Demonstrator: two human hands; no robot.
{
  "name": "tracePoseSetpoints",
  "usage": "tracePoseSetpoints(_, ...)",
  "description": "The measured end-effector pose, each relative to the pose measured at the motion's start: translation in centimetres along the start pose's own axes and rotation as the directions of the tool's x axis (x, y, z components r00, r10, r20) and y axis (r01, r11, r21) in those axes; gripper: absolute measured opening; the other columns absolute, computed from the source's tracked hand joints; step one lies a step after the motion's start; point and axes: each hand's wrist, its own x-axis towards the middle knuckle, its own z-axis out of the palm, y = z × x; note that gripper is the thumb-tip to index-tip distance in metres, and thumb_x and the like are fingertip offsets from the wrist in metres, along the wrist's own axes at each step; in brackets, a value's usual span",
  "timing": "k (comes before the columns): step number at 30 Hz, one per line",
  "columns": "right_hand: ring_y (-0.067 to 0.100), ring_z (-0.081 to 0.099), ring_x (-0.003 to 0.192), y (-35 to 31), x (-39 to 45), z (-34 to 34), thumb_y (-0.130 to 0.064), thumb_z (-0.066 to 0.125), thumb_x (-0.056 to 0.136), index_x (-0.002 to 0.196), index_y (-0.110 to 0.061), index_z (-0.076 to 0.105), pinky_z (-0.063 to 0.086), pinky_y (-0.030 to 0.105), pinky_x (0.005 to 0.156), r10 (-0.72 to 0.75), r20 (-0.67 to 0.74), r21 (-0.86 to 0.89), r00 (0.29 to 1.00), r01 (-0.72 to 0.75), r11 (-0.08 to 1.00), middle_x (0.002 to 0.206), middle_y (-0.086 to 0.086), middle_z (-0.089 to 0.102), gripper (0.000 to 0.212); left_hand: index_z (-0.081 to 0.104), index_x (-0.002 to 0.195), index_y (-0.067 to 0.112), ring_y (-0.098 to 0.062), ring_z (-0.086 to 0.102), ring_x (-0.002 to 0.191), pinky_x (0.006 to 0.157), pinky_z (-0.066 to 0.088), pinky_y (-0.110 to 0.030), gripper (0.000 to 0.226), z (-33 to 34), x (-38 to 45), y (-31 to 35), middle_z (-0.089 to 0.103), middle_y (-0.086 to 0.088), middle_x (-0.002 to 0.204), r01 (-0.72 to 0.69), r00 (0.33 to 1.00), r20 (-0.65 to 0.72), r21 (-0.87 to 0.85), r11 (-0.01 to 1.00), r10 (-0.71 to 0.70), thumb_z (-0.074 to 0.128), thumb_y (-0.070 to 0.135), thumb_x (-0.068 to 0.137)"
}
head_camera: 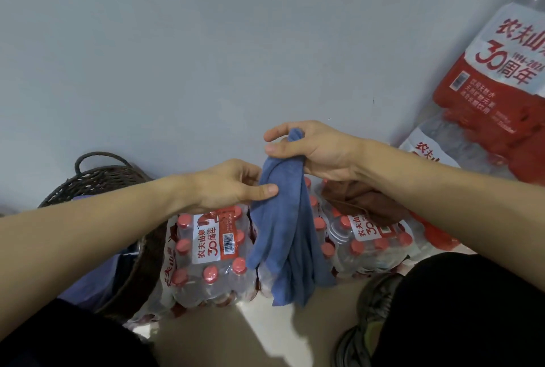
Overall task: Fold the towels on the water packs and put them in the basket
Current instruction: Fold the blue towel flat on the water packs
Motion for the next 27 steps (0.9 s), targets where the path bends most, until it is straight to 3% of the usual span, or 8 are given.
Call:
tracePoseSetpoints(3, 0.014, 0.065, 0.068, -0.3, -0.1, -0.1, 0.000, 0.075, 0.077, 0.110, -0.006, 0.061, 0.056, 0.023, 0.071, -0.026, 0.040, -0.065, 0.999, 0.029, 0.997, 0.069, 0.004, 0.061, 0.036, 0.065, 0.116, -0.001, -0.029, 0.066, 0.112, 0.096, 0.053, -0.036, 0.027, 0.1, -0.1, 0.3, 0.070, -0.016, 0.116, 0.004, 1.000, -0.020, -0.142, 0.990, -0.007, 0.060, 0.015, 0.095)
tracePoseSetpoints(6, 0.016, 0.068, 0.075, -0.7, -0.8, -0.5, 0.000, 0.080, 0.073, 0.113, -0.010, 0.065, 0.057, 0.025, 0.074, 0.047, 0.045, -0.247, 0.998, -0.035, 0.968, 0.082, 0.006, 0.066, 0.044, 0.054, 0.124, -0.009, -0.039, 0.060, 0.117, 0.107, 0.043, -0.050, 0.048, 0.0, -0.6, 0.5, 0.063, -0.025, 0.123, -0.003, 1.000, -0.030, -0.233, 0.972, -0.004, 0.069, 0.017, 0.086)
tracePoseSetpoints(9, 0.025, 0.069, 0.104, -0.6, -1.3, -1.0, -0.002, 0.080, 0.076, 0.119, -0.015, 0.065, 0.056, 0.039, 0.093, 0.158, 0.033, -0.442, 0.987, -0.127, 0.888, 0.112, 0.013, 0.070, 0.047, 0.055, 0.111, -0.010, -0.031, 0.064, 0.093, 0.086, 0.050, -0.042, 0.053, -0.3, -1.0, 0.6, 0.065, -0.022, 0.102, -0.026, 1.000, -0.023, -0.220, 0.975, 0.022, 0.077, 0.027, 0.079)
tracePoseSetpoints(12, 0.030, 0.066, 0.111, -0.2, -1.7, -0.7, -0.004, 0.077, 0.080, 0.119, -0.015, 0.063, 0.051, 0.050, 0.100, 0.246, 0.071, -0.522, 0.967, -0.174, 0.835, 0.118, 0.013, 0.069, 0.043, 0.060, 0.092, 0.008, -0.019, 0.066, 0.077, 0.064, 0.052, -0.025, 0.031, -0.4, -1.1, 0.6, 0.068, -0.011, 0.087, -0.040, 0.999, -0.013, -0.219, 0.975, 0.038, 0.075, 0.029, 0.075)
tracePoseSetpoints(17, 0.029, 0.066, 0.113, 1.0, -1.3, 1.3, -0.036, 0.076, 0.083, 0.118, -0.005, 0.064, 0.049, 0.045, 0.103, 0.240, 0.162, -0.401, 0.957, -0.159, 0.902, 0.117, 0.014, 0.070, 0.048, 0.060, 0.106, 0.005, -0.024, 0.069, 0.096, 0.082, 0.057, -0.031, 0.028, -0.2, -1.1, 1.0, 0.071, -0.017, 0.105, -0.029, 0.999, 0.018, -0.182, 0.983, 0.032, 0.073, 0.013, 0.083)
tracePoseSetpoints(20, 0.027, 0.068, 0.108, 1.0, -0.9, 1.5, -0.044, 0.077, 0.079, 0.107, -0.007, 0.072, 0.051, 0.042, 0.100, 0.202, 0.078, -0.386, 0.976, -0.157, 0.909, 0.109, 0.013, 0.073, 0.047, 0.062, 0.106, 0.007, -0.026, 0.068, 0.098, 0.096, 0.052, -0.042, 0.036, -0.4, -1.2, 1.3, 0.070, -0.019, 0.111, 0.002, 0.998, -0.054, -0.184, 0.983, -0.013, 0.070, 0.022, 0.074)
tracePoseSetpoints(23, 0.013, 0.069, 0.090, 0.6, -0.8, 1.2, -0.039, 0.072, 0.087, 0.099, -0.013, 0.073, 0.054, 0.032, 0.085, 0.096, 0.034, -0.531, 0.995, -0.063, 0.845, 0.095, 0.001, 0.075, 0.028, 0.059, 0.107, 0.016, -0.026, 0.070, 0.099, 0.092, 0.054, -0.044, 0.050, -1.4, -1.4, 1.4, 0.072, -0.012, 0.108, 0.042, 0.992, -0.122, 0.051, 0.998, -0.036, 0.074, 0.044, 0.068)
tracePoseSetpoints(27, 0.006, 0.066, 0.082, 0.5, -1.1, 1.7, -0.036, 0.074, 0.086, 0.100, -0.018, 0.066, 0.053, 0.025, 0.072, 0.123, 0.127, -0.714, 0.984, 0.004, 0.700, 0.091, -0.005, 0.071, 0.024, 0.072, 0.093, 0.023, -0.015, 0.071, 0.091, 0.078, 0.055, -0.028, 0.044, -2.0, -2.0, 1.1, 0.075, 0.001, 0.095, 0.117, 0.991, 0.037, 0.249, 0.961, -0.131, 0.075, 0.061, 0.072)
